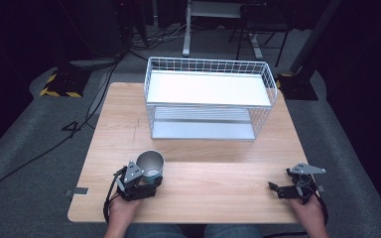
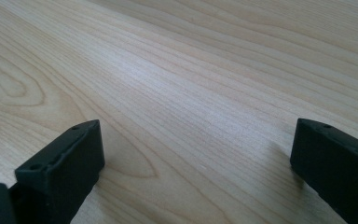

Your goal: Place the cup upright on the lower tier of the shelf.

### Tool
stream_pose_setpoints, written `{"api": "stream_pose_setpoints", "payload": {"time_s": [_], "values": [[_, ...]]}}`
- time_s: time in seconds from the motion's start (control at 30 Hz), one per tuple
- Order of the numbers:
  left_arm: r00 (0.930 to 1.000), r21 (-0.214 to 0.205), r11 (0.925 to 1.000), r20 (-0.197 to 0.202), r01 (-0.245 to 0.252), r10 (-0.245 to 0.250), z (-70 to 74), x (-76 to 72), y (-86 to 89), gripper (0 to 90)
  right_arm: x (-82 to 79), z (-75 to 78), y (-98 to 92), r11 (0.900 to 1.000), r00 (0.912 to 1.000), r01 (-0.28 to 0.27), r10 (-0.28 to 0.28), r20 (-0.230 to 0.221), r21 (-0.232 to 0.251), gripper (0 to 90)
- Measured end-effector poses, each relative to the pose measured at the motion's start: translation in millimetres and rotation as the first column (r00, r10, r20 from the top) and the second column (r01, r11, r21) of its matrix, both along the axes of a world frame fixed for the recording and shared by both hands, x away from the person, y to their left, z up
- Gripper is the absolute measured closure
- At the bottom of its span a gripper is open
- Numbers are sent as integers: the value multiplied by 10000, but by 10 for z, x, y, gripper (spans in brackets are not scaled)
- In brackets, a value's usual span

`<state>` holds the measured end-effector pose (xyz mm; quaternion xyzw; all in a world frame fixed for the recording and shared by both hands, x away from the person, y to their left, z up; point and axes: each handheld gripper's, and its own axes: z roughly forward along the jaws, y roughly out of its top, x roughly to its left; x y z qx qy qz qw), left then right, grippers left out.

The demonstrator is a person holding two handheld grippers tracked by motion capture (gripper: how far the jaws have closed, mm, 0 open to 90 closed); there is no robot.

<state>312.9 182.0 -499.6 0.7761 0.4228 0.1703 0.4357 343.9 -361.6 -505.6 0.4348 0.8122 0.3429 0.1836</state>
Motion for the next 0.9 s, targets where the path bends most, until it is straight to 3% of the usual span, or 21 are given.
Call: {"api": "stream_pose_setpoints", "payload": {"time_s": [0.5,0.7,0.9], "values": [[9998,11,9998,0,202,-202,18,-3,23,229,-5,1,3,10000,10000,60,-60,-5,-7,31],[9999,-354,9993,95,145,-142,190,11,68,229,-6,1,4,10000,10000,86,-86,-4,-12,31],[9991,-367,9985,57,414,-412,360,17,40,229,-6,1,4,10000,10000,84,-84,-5,-7,31]]}}
